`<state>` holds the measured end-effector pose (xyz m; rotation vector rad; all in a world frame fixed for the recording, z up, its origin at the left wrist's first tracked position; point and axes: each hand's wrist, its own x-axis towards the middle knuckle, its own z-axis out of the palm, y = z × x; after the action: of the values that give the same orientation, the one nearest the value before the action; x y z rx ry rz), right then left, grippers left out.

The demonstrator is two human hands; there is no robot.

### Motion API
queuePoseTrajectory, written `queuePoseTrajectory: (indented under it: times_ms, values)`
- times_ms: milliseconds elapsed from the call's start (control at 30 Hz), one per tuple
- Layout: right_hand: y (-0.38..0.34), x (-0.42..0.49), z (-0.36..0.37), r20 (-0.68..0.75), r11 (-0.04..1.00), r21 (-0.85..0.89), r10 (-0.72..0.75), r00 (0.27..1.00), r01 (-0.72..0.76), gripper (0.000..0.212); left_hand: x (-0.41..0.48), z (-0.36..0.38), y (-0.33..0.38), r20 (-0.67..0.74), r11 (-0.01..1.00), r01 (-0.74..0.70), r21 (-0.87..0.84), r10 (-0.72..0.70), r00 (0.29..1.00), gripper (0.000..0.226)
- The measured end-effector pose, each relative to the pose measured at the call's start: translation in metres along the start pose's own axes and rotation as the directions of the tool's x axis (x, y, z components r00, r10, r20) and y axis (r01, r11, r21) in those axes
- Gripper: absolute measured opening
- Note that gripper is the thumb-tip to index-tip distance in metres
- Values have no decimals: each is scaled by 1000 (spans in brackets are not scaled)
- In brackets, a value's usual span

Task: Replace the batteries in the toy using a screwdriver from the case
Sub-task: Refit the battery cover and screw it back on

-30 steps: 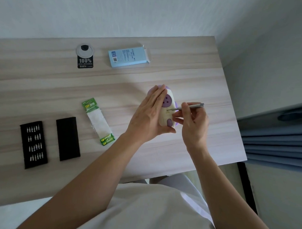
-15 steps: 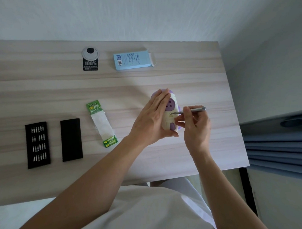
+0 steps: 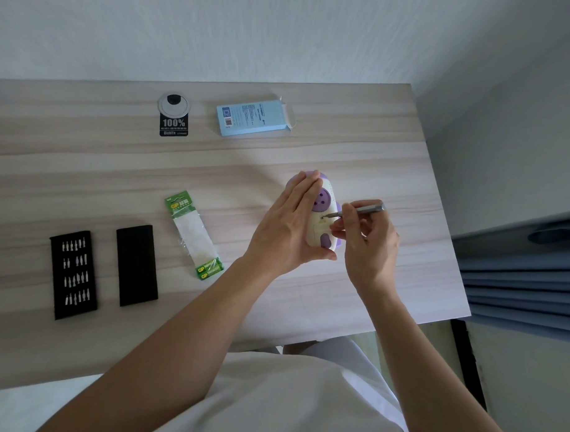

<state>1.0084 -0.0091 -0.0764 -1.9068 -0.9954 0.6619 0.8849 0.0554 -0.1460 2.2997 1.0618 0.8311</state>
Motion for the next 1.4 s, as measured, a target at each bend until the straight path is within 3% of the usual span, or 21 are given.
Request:
queuePoseTrajectory:
  times_ms: [567,800,1400]
  values:
    - [-1,1,1,-1,1000,-18,12,1000,-12,10,1,-1,0,18,1000,14,-27,-14,1000,104]
    - [-1,2,0,8,1000,-10,8,1000,-8,9,0,0,1,9,1000,19,-25,-19,1000,96]
    - [-1,1,1,-3,1000,8,24,1000,-24,10,-1,1,-2,44,999,32,-41,-30,999,110]
